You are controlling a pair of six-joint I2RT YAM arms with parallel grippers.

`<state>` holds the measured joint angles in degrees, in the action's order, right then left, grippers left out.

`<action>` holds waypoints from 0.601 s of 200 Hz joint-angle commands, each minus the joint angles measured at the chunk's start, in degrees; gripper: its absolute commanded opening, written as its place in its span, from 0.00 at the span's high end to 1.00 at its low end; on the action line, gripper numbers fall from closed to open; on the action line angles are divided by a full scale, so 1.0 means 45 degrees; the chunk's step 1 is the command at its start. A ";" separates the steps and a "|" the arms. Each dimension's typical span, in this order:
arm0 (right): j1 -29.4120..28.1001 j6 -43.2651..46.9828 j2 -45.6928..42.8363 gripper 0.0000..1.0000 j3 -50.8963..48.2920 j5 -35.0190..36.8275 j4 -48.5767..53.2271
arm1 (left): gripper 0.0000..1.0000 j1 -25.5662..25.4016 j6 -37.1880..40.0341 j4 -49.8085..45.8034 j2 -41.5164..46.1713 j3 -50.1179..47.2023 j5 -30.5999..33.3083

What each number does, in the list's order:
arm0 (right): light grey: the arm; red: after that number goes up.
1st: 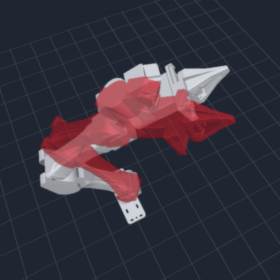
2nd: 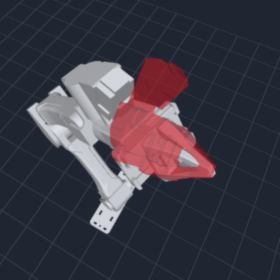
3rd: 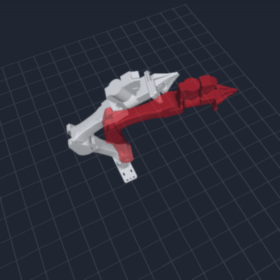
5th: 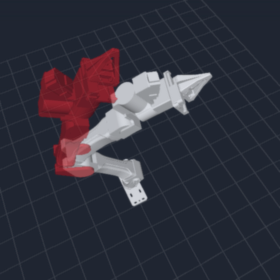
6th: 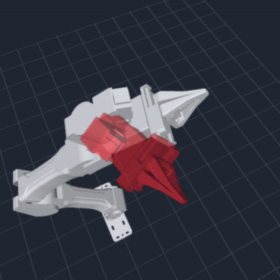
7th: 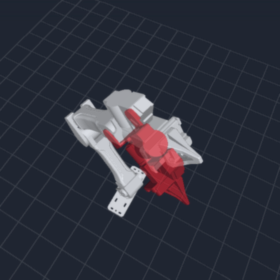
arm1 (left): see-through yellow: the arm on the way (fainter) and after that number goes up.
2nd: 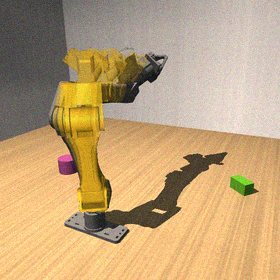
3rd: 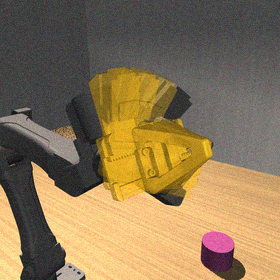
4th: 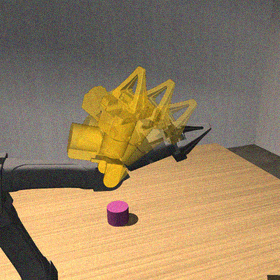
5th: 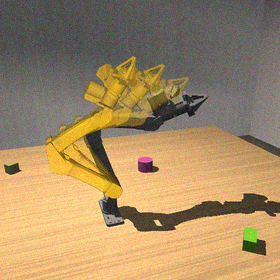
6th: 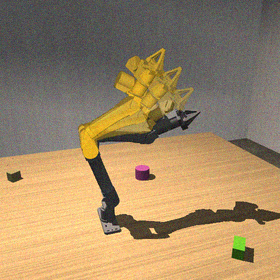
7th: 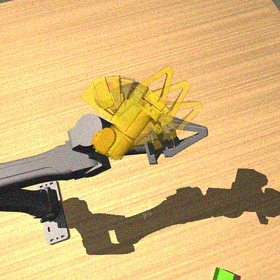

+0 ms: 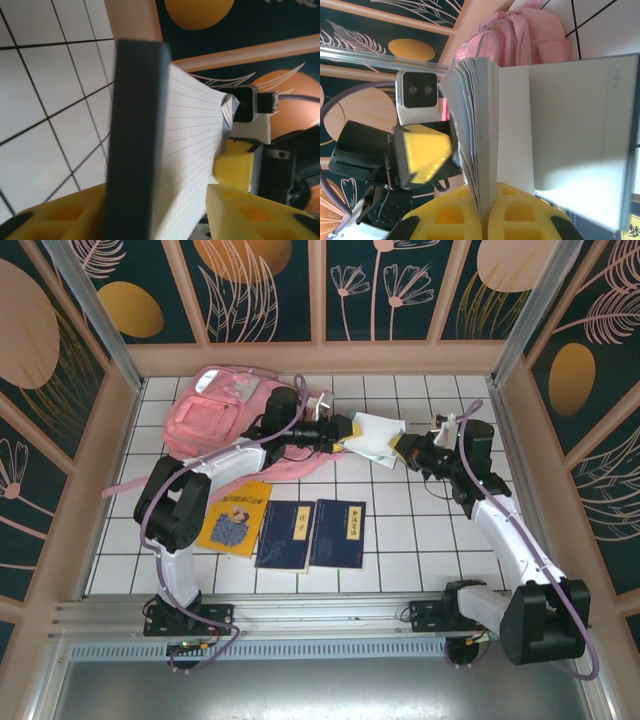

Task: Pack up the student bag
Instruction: Pick up the personal item from the middle-right of the table.

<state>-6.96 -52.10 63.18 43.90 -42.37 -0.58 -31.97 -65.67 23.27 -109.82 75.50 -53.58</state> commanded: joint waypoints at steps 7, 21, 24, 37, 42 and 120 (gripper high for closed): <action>-0.0084 -0.0150 0.0004 1.00 0.0660 -0.0265 -0.0716 | 0.78 -0.0006 -0.0364 0.1448 0.0402 0.0032 -0.0480; -0.0084 0.0209 0.0027 1.00 0.0825 -0.0021 -0.0202 | 0.86 -0.0006 -0.0235 0.1267 0.0462 0.0148 -0.0473; -0.0090 0.0327 0.0028 1.00 0.0886 0.0072 -0.0059 | 0.88 -0.0006 -0.0197 0.1198 0.0459 0.0186 -0.0461; -0.0079 0.0998 0.0079 0.87 0.1232 0.0621 0.0939 | 0.96 0.0014 0.0098 0.0891 0.0599 0.0324 -0.0380; -0.0075 0.1347 0.0077 0.76 0.1387 0.0934 0.1433 | 0.98 0.0014 0.0272 0.0675 0.0662 0.0411 -0.0344; 0.0104 0.2353 0.0199 0.07 0.1136 0.0777 0.2025 | 1.00 0.0111 0.0190 0.0760 0.1681 0.0760 -0.0344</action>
<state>-7.09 -40.77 63.55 51.29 -33.04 13.10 -31.48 -63.29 21.23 -105.82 77.69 -53.17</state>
